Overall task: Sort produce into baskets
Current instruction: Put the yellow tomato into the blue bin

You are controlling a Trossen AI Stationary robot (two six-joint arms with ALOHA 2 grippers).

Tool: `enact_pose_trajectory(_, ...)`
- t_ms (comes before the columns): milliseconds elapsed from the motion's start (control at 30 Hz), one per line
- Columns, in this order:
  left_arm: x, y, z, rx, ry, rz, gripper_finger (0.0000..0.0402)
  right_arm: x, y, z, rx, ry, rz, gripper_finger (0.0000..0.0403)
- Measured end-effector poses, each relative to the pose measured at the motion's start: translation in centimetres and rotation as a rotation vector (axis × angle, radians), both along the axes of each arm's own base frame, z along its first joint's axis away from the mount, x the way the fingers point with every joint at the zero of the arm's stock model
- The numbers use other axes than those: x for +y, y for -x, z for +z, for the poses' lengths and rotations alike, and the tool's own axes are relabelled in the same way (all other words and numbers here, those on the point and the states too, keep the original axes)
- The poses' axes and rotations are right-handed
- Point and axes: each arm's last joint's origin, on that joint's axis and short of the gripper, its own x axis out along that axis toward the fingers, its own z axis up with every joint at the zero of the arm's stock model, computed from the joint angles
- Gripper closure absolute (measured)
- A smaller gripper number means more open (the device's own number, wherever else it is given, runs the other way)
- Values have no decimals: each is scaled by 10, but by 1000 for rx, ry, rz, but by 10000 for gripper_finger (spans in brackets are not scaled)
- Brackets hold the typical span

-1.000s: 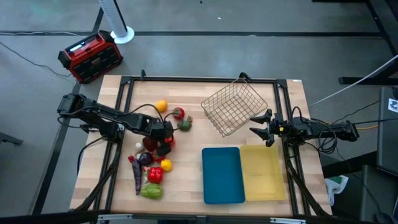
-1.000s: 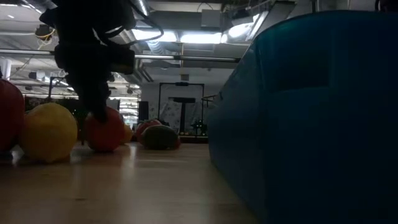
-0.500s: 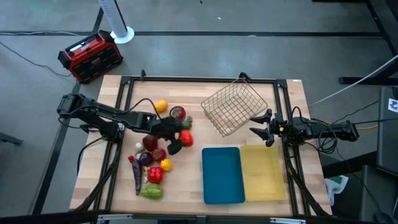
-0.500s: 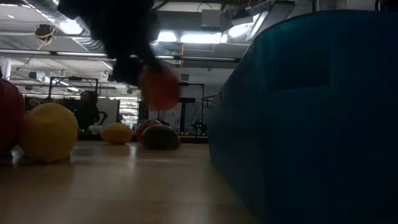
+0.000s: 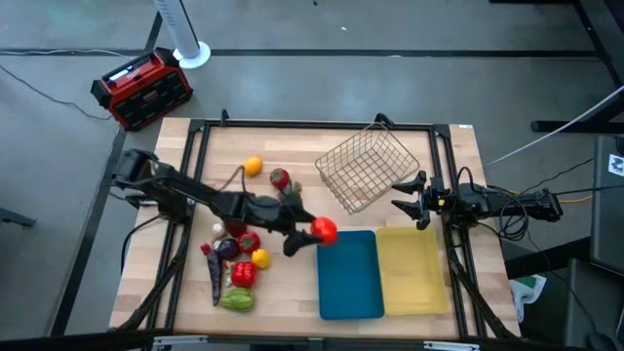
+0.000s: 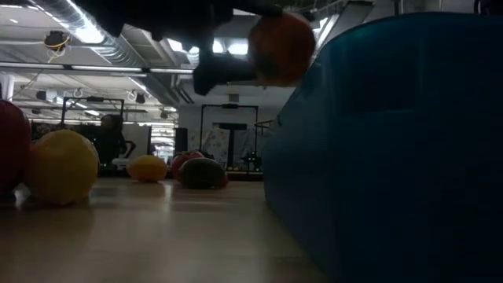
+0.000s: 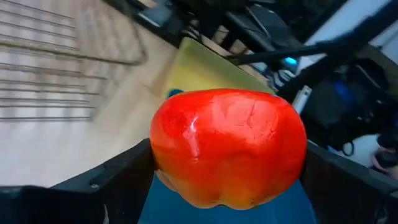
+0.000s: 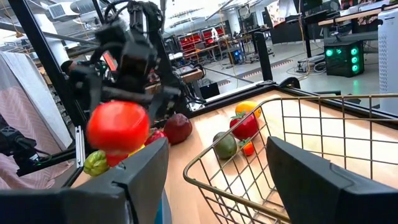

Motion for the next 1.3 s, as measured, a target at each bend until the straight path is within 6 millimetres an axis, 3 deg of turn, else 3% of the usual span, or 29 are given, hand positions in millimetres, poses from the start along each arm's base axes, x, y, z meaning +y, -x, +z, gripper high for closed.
enact_pose_trajectory(200, -22, -9, -28, 13, 9, -53, 47, 0, 0, 0, 0, 0, 0, 134)
enact_pose_trajectory(433, -30, -12, -45, 48, -19, -77, 47, 0, 0, 0, 0, 0, 0, 134)
enact_pose_trajectory(700, -28, -13, -47, 47, -69, -88, 44, 0, 0, 0, 0, 0, 4, 134)
enact_pose_trajectory(967, -30, -13, -47, 43, -109, -109, 5, 0, 0, 0, 1, 1, 3, 134)
enact_pose_trajectory(1300, -30, -13, -47, 43, -110, -109, 6, 0, 0, 0, 1, 1, 2, 134)
